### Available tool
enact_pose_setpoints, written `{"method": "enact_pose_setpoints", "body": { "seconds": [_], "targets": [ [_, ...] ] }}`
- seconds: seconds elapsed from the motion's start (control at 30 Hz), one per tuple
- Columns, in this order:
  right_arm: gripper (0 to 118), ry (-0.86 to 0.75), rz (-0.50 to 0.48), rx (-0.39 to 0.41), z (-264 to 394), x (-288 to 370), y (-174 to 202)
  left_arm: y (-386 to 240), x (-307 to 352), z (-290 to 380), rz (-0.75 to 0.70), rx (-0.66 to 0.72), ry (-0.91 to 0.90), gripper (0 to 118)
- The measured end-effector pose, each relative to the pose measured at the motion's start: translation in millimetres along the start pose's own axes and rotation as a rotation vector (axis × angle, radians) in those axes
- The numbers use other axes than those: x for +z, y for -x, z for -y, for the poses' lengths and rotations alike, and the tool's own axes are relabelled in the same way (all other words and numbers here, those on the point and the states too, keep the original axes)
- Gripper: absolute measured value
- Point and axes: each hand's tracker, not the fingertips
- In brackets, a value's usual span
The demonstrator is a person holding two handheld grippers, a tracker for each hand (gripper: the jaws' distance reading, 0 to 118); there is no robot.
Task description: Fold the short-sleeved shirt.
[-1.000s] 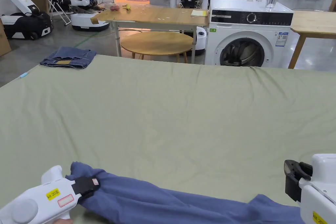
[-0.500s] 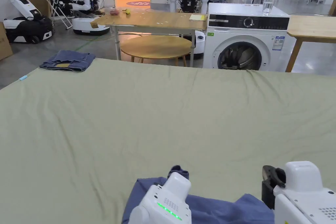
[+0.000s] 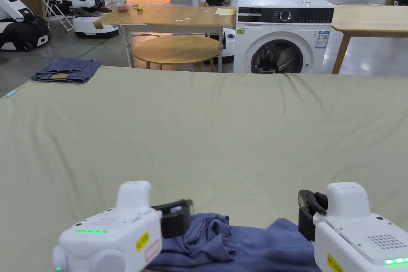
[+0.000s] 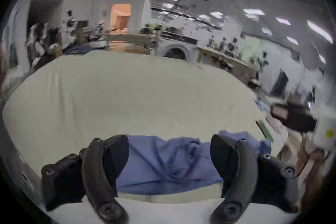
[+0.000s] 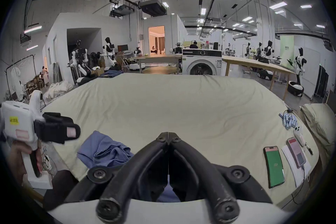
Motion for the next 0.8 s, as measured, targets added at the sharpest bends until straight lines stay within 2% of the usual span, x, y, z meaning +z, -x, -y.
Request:
{"method": "enact_pose_setpoints", "body": {
  "seconds": [0.03, 0.1, 0.13, 0.2, 0.27, 0.37, 0.47, 0.53, 0.63, 0.7, 0.8],
  "targets": [
    [0, -0.002, 0.001, -0.003, 1, 1, -2, 13, -7, 2, 0.022, 0.083, 0.016, 74],
    [0, 0.003, 0.001, -0.016, 1, 1, -5, 26, -25, 9, 0.103, 0.194, 0.092, 11],
    [0, 0.006, 0.0, -0.02, 2, 1, -6, 26, -34, 16, 0.103, 0.195, 0.116, 2],
    [0, 0.01, 0.003, -0.021, 3, 2, -7, 17, -46, 28, 0.097, 0.155, 0.142, 2],
    [0, 0.016, 0.004, -0.022, 4, 2, -9, 4, -61, 40, 0.214, 0.197, 0.204, 2],
    [0, 0.025, 0.006, -0.026, 5, 2, -9, -25, -83, 59, 0.221, 0.141, 0.262, 2],
    [0, 0.028, 0.007, -0.02, 4, 3, -9, -49, -103, 78, 0.318, 0.128, 0.364, 2],
    [0, 0.029, 0.009, -0.013, 4, 4, -9, -59, -103, 86, 0.233, 0.051, 0.338, 2],
    [0, 0.031, 0.009, -0.002, 3, 5, -7, -48, -82, 69, 0.232, 0.132, 0.282, 1],
    [0, 0.031, 0.006, 0.011, 3, 6, -5, -43, -52, 48, 0.235, 0.082, 0.17, 1],
    [0, 0.034, 0.0, 0.008, 3, 6, -3, -15, -21, 23, 0.199, 0.077, 0.106, 1]
  ]
}}
